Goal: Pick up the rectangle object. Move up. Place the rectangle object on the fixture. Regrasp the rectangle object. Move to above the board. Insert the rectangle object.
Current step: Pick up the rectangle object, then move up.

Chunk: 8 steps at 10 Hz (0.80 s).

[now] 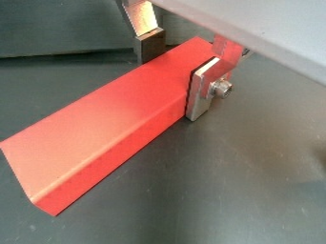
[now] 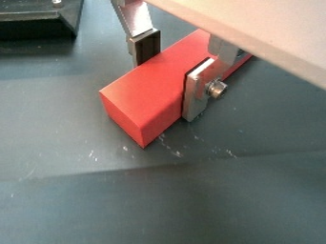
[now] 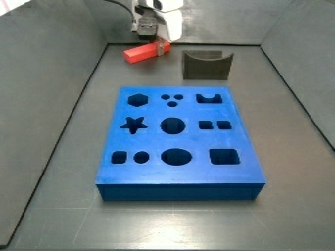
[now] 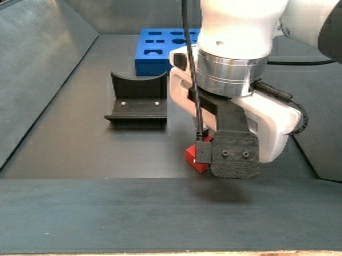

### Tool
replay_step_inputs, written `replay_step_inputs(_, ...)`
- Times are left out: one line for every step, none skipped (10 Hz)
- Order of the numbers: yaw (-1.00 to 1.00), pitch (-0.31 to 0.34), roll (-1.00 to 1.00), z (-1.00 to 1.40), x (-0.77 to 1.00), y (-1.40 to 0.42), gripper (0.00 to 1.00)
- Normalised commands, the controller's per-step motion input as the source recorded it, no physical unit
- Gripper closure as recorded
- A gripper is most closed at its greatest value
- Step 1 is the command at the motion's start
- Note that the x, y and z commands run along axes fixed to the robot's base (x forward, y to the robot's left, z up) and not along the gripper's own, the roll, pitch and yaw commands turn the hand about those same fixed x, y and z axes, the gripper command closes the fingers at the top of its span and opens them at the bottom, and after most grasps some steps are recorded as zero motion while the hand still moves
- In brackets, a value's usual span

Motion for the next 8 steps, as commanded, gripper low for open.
replay_step_inputs(0.00, 0.000, 0.00, 0.00, 0.00, 0.00, 1.00)
replay_step_inputs(0.00, 0.000, 0.00, 0.00, 0.00, 0.00, 1.00)
replay_step_inputs(0.00, 0.000, 0.00, 0.00, 0.00, 0.00, 1.00)
replay_step_inputs(0.00, 0.000, 0.00, 0.00, 0.00, 0.00, 1.00)
replay_step_inputs(0.00, 0.000, 0.00, 0.00, 0.00, 0.00, 1.00)
replay_step_inputs(0.00, 0.000, 0.00, 0.00, 0.00, 0.00, 1.00)
replay_step_inputs(0.00, 0.000, 0.00, 0.00, 0.00, 0.00, 1.00)
replay_step_inputs(0.00, 0.000, 0.00, 1.00, 0.00, 0.00, 1.00)
